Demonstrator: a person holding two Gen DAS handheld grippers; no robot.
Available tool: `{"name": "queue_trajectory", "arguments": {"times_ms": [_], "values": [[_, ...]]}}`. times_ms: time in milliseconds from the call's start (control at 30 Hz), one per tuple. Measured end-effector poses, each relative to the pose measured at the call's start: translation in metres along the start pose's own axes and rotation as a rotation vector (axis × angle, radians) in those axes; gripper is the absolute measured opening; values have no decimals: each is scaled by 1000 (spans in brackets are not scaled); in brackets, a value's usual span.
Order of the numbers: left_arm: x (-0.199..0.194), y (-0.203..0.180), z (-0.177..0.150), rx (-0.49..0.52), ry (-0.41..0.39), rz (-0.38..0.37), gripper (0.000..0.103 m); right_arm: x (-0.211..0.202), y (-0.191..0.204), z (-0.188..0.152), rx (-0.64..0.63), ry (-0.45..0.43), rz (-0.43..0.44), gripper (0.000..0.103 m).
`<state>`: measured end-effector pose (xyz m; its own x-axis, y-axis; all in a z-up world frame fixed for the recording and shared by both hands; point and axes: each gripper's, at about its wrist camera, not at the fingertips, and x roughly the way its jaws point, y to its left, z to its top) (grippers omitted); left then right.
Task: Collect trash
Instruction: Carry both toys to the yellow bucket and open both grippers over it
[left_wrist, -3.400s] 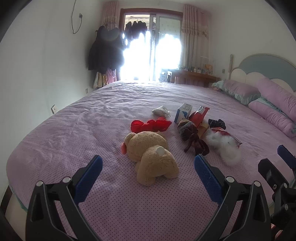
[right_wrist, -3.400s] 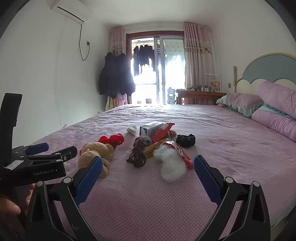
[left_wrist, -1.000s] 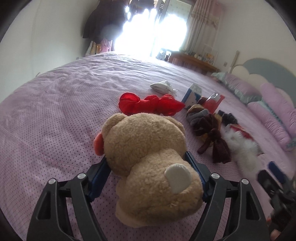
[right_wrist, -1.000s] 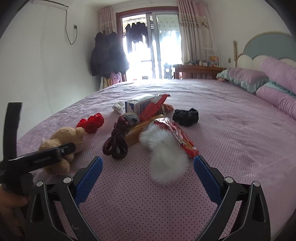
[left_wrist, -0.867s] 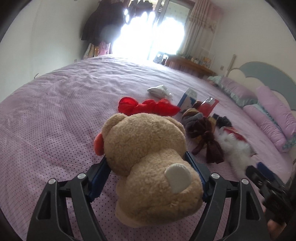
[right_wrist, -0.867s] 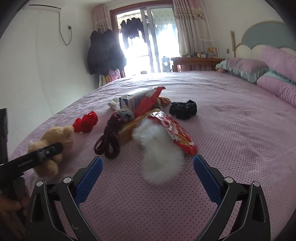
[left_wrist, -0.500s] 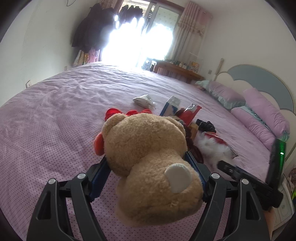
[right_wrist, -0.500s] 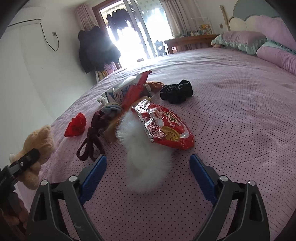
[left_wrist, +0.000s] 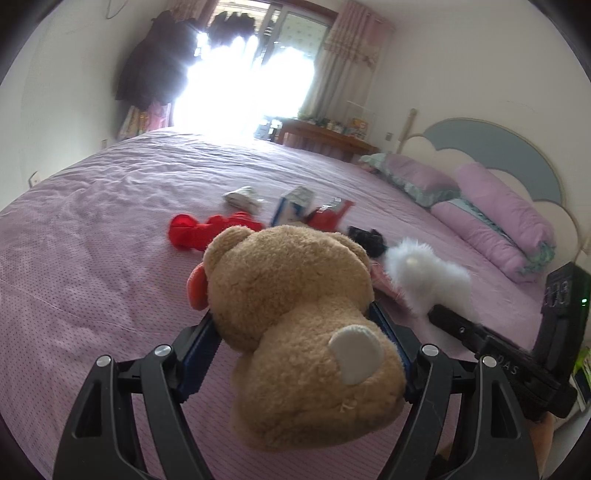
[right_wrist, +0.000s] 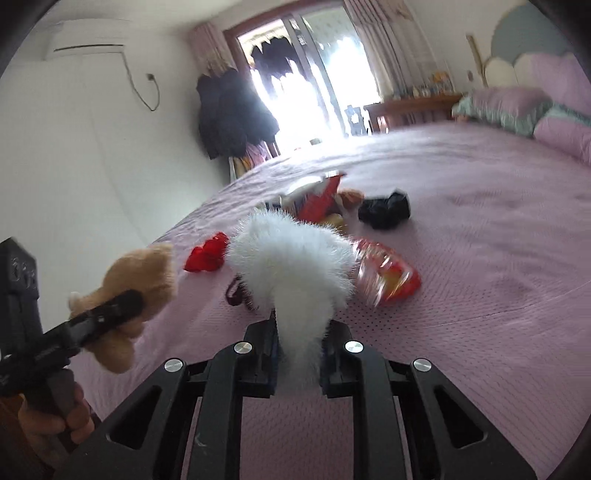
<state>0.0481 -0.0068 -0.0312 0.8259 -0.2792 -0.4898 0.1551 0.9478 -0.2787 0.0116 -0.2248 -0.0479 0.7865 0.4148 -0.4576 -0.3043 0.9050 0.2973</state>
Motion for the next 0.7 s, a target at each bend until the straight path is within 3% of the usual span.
{"name": "queue_trajectory", "arguments": {"times_ms": [200,333,500,700], "values": [[-13,-43,-15,75,26,-130,78,-67,-7,-14,-8,-51,-86,16],[-12,-79,-34,136,80,-235,78,-113,-22,-41,29,-53,-169,16],[0,-136,-70,229,188,-366,78,-163,-50,-86,106,-12,-315,16],[17,-192,-114,315,304,-473,78,-195,-95,-154,240,108,-491,17]]}}
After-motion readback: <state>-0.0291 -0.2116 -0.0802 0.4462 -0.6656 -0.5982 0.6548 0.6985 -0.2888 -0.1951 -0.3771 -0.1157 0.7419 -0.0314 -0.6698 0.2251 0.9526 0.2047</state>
